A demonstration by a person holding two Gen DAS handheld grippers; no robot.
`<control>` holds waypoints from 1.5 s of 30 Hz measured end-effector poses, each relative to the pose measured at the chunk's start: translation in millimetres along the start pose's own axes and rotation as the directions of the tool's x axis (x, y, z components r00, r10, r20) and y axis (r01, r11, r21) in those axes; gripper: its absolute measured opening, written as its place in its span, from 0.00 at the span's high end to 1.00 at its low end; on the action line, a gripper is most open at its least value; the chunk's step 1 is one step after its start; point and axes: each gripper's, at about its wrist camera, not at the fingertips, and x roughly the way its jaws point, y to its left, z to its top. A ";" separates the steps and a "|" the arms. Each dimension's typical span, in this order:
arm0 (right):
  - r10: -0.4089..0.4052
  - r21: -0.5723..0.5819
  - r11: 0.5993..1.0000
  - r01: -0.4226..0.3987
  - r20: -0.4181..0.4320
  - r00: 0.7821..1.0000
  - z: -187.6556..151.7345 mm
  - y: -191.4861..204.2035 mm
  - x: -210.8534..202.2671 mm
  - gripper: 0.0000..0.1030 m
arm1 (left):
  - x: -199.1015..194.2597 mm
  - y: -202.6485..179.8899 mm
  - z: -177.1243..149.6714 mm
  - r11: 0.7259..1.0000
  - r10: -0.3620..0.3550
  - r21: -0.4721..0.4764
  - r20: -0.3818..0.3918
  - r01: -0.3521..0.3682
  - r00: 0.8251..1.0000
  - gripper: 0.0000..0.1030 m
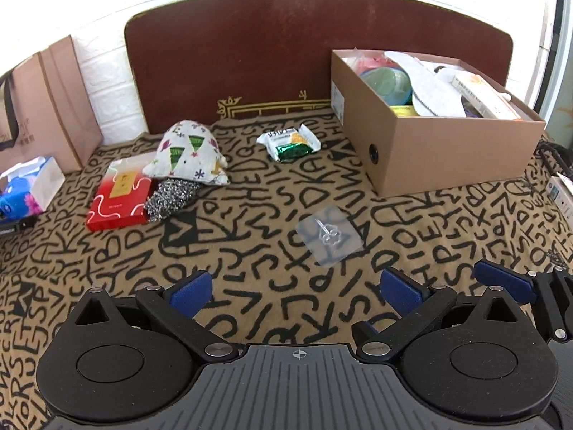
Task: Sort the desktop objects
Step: 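Move the right gripper to the clear hook packet while the left gripper moves to the snack packet, then close the right gripper on the clear hook packet while the left gripper closes on the snack packet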
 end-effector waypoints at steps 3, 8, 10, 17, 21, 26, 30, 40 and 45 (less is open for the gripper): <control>-0.003 -0.009 1.000 0.003 -0.008 1.000 -1.0 2.0 1.3 0.00 | 2.3 0.6 -0.2 1.000 -0.005 0.000 -0.003 0.005 1.000 0.00; -0.007 -0.003 1.000 0.007 -0.030 1.000 -2.2 -1.2 6.3 0.00 | 16.7 7.4 -0.2 1.000 0.000 -0.015 -0.030 0.000 1.000 0.00; -0.003 0.002 1.000 0.003 -0.043 0.999 -2.9 -3.5 10.9 0.01 | 24.1 12.1 1.2 1.000 0.002 -0.025 -0.041 -0.003 0.999 0.00; 0.019 -0.026 0.999 -0.021 -0.083 0.996 -4.2 -0.6 38.1 0.02 | 55.6 23.4 13.0 1.000 -0.013 -0.026 -0.075 0.011 0.997 0.01; 0.027 -0.070 0.997 -0.034 -0.100 0.995 -2.8 3.3 58.7 0.08 | 74.2 30.1 27.7 0.999 -0.031 -0.042 -0.086 0.028 0.996 0.01; 0.034 -0.097 0.994 -0.045 -0.113 0.993 2.0 3.7 82.5 0.14 | 98.6 35.1 51.6 0.996 -0.055 -0.071 -0.086 0.049 0.995 0.01; 0.033 -0.109 0.993 -0.045 -0.112 0.993 6.4 1.2 98.4 0.17 | 120.7 33.8 68.1 0.996 -0.066 -0.071 -0.095 0.059 0.993 0.01; 0.052 -0.112 0.992 -0.064 -0.106 0.993 16.9 -1.8 129.6 0.36 | 165.1 35.9 106.1 0.993 -0.072 -0.099 -0.114 0.060 0.991 0.01; 0.017 -0.077 0.997 -0.024 -0.088 0.996 20.9 -13.3 136.4 0.44 | 183.1 31.5 126.0 0.992 -0.068 -0.109 -0.104 0.057 0.992 0.01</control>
